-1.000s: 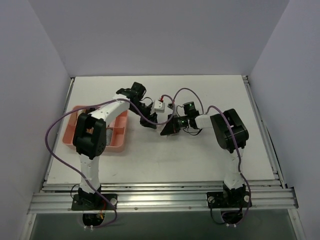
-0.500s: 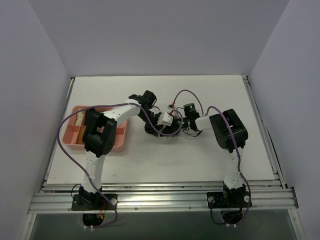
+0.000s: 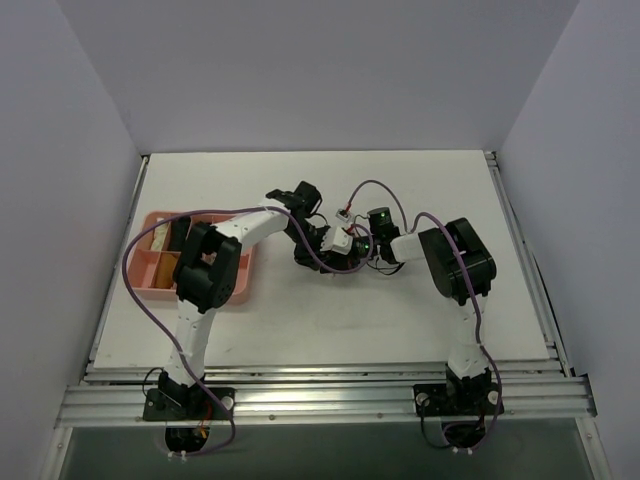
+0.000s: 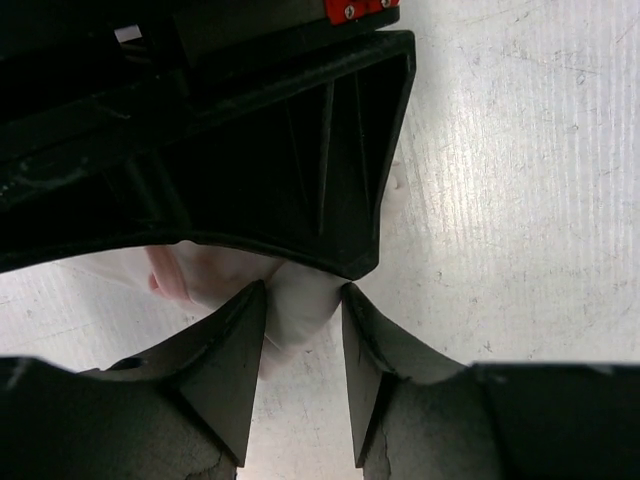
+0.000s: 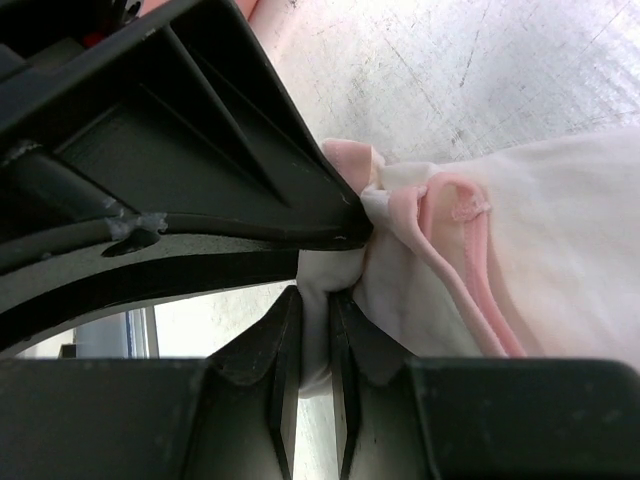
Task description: Roll the underwear
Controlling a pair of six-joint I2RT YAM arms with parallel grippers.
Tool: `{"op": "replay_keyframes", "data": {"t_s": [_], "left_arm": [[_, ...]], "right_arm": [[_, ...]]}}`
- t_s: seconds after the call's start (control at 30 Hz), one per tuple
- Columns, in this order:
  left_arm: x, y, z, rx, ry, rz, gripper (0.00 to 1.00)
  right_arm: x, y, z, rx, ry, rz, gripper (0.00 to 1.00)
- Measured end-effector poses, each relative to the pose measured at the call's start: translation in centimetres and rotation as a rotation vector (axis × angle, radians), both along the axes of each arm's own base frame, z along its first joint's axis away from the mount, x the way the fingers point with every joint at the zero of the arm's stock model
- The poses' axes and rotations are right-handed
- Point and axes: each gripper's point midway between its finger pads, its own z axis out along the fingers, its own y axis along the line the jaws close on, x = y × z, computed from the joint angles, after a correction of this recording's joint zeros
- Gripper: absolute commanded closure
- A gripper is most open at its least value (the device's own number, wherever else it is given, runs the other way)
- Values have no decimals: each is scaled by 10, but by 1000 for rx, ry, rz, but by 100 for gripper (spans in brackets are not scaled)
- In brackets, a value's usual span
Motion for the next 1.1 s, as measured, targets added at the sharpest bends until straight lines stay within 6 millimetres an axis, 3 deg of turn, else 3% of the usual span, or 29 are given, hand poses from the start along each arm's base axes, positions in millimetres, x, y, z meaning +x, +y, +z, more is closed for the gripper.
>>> {"op": "replay_keyframes", "data": {"t_s": [0.07, 0.1, 0.2, 0.27, 0.63, 0.77, 1.1], "left_arm": [[-1, 0, 0, 2, 3, -2, 62], [-1, 0, 0, 6, 7, -4, 72], [-4, 0, 0, 26, 33, -22, 87], [-5, 0, 0, 45, 59, -37, 97], [-16, -11, -2, 72, 211, -93, 98], [-18, -16, -3, 67, 227, -99, 98], [-21, -22, -2, 80, 233, -92, 98]], "right_arm": [[0, 0, 0, 0, 0, 0, 100], [0, 0, 0, 1, -1, 0, 100], [0, 0, 0, 4, 1, -6, 100], [0, -1, 0, 4, 2, -16, 94], [-12, -16, 3, -79, 12, -192, 80], [-13, -31, 6, -146, -7, -287, 73], [-20, -80, 12, -325, -16, -551, 68]]}}
